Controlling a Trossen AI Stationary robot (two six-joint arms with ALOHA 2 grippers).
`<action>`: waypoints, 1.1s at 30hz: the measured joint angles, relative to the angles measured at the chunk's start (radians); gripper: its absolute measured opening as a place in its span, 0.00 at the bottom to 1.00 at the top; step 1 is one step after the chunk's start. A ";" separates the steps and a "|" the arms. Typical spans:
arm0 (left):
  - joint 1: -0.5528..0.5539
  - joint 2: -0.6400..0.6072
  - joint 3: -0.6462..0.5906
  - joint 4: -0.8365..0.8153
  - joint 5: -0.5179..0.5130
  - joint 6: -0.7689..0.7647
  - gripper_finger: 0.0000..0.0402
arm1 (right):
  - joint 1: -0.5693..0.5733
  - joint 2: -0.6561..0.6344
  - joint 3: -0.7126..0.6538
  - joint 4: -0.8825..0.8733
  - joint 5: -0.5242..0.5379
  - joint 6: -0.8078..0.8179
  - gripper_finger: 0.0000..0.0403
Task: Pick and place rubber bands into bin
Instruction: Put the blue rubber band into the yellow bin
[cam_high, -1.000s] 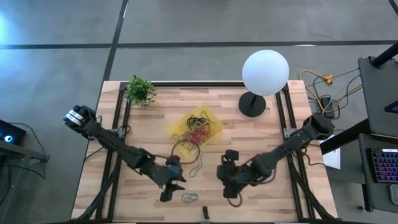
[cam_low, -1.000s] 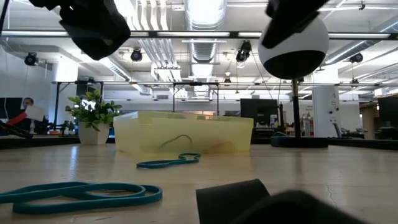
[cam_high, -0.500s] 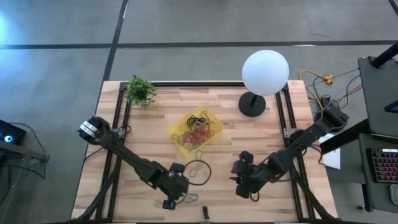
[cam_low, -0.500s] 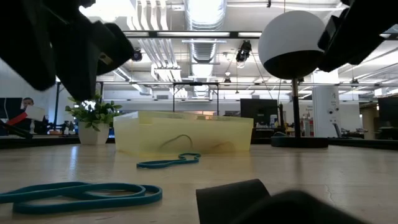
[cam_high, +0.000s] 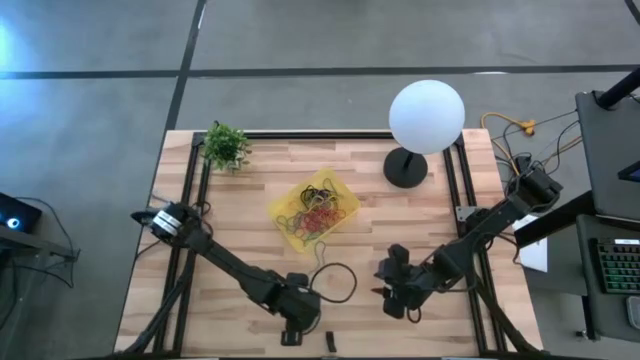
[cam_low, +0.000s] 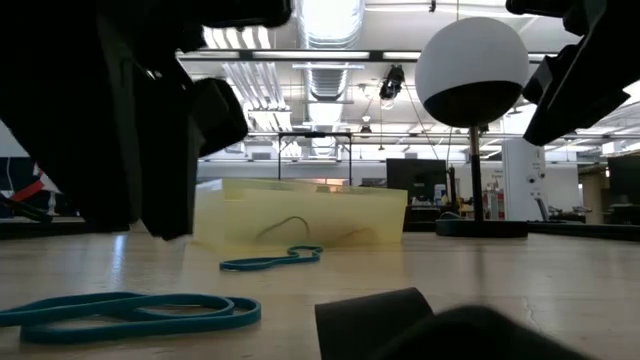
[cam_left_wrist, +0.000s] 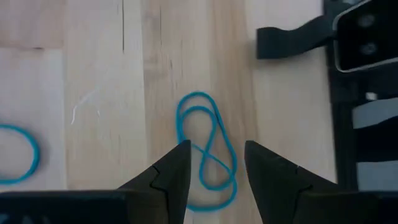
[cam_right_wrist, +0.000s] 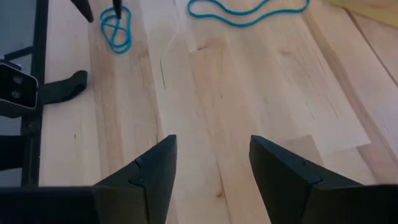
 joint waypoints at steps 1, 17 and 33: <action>0.000 0.010 0.011 -0.008 0.000 0.000 0.34 | 0.002 0.000 -0.001 0.000 0.000 0.000 0.47; -0.016 0.044 0.038 -0.057 -0.031 0.060 0.34 | 0.022 0.000 -0.010 -0.003 0.000 -0.010 0.49; -0.023 0.118 0.042 -0.072 -0.020 0.008 0.31 | 0.035 0.000 -0.011 -0.006 0.000 -0.008 0.49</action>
